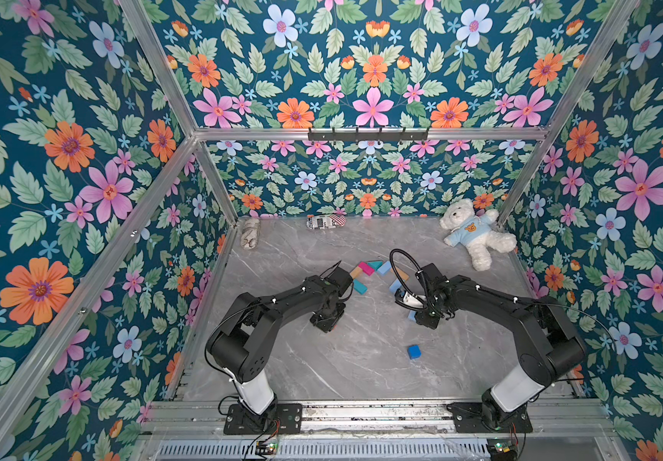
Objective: Assemble a heart with building blocks
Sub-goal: Pick up the building block from the center of the board, then assemble the building block at the center of the board.
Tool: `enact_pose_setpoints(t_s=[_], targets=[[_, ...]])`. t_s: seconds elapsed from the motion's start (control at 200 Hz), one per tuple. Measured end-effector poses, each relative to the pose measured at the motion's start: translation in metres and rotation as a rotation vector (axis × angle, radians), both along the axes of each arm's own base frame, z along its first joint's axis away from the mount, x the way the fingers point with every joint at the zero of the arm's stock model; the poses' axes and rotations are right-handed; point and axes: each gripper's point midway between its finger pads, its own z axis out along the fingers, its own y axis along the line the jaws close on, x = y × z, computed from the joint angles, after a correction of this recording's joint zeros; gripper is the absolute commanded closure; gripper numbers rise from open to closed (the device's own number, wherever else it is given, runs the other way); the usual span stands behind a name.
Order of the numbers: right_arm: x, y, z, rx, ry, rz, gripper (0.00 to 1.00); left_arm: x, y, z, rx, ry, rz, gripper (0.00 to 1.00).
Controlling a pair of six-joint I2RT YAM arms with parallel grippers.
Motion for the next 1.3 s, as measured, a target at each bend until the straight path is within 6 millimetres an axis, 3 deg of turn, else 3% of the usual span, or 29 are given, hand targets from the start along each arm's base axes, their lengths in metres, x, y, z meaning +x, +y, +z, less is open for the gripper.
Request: enact_pose_setpoints(t_s=[0.3,0.585,0.815,1.085,1.3], targets=[[0.016,-0.006,0.035,0.068,-0.087,-0.152,1.0,0.006,-0.047,0.018,-0.001,-0.058,-0.12,0.74],[0.02,-0.001,0.051,0.149,-0.124,-0.23,1.0,0.01,-0.101,0.007,-0.011,-0.051,-0.19,0.74],[0.022,-0.003,0.052,0.155,-0.123,-0.28,1.0,0.03,-0.134,-0.004,-0.032,-0.057,-0.171,0.74],[0.022,-0.003,0.049,0.161,-0.121,-0.303,1.0,0.045,-0.151,-0.009,-0.049,-0.066,-0.148,0.74],[0.024,-0.002,0.048,0.165,-0.119,-0.312,1.0,0.047,-0.152,-0.01,-0.048,-0.059,-0.141,0.75]])
